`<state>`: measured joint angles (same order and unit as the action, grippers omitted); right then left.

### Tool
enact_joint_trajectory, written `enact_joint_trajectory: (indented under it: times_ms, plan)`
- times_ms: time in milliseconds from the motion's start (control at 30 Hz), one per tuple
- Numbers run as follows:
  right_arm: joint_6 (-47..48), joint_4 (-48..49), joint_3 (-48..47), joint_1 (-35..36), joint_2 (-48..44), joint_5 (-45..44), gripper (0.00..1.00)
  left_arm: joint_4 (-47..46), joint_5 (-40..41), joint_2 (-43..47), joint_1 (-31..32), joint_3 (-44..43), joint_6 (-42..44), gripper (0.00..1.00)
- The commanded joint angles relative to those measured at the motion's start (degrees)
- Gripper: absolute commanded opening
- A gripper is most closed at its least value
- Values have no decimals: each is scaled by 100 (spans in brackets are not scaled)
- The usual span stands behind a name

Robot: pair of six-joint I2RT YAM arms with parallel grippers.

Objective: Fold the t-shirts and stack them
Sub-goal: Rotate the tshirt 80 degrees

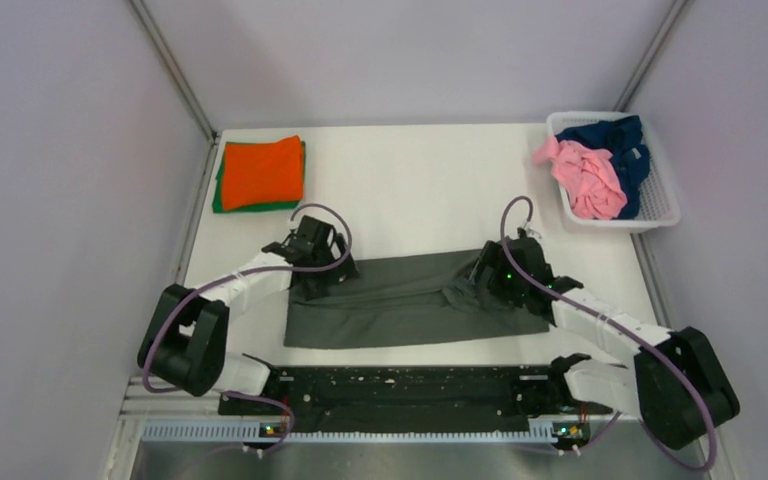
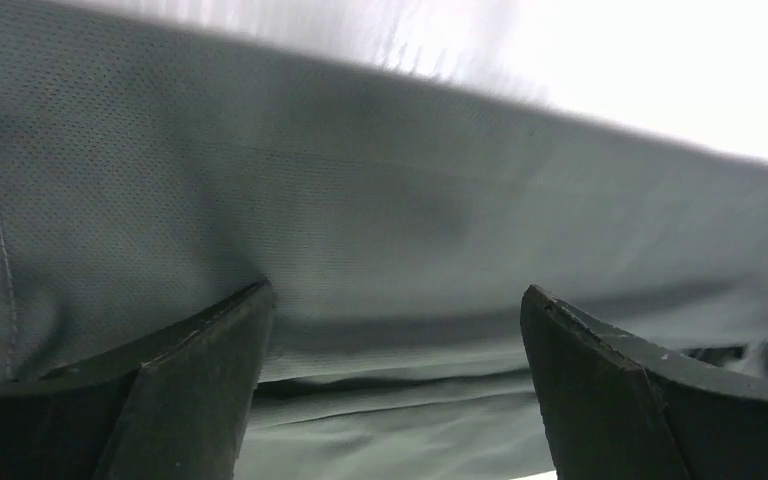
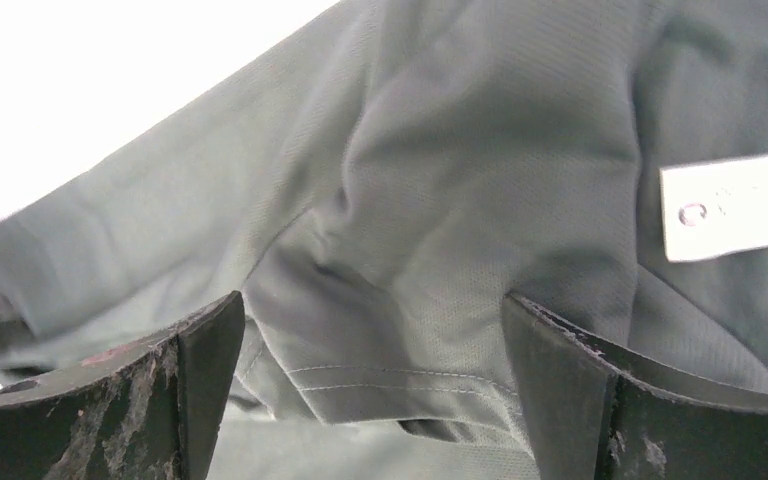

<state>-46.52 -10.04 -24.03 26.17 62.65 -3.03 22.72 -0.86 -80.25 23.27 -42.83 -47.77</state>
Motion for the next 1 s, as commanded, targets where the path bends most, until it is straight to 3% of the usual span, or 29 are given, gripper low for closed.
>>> enact_joint_trajectory:
  times_ms: [0,200,467,667,867,967]
  plan:
    - [212,1102,-119,-490,1024,-19,99,-159,25,133,143,392,-256,99]
    - [592,1697,-1770,-632,2967,-108,99,-418,471,531,940,756,-1368,99]
    - [1615,1049,-5537,-634,5812,1011,99,-1009,1031,26,2073,508,-2327,99]
    - [1643,576,-8003,-533,7687,1828,99,-1127,1072,-817,2783,-414,-2231,99]
    - [1709,-99,-11184,-186,9309,2263,99,-869,860,-1509,3075,-1174,-2067,99]
    - [1661,-130,-11479,-154,9197,2143,99,-777,1150,-1249,3235,-1190,-1986,99]
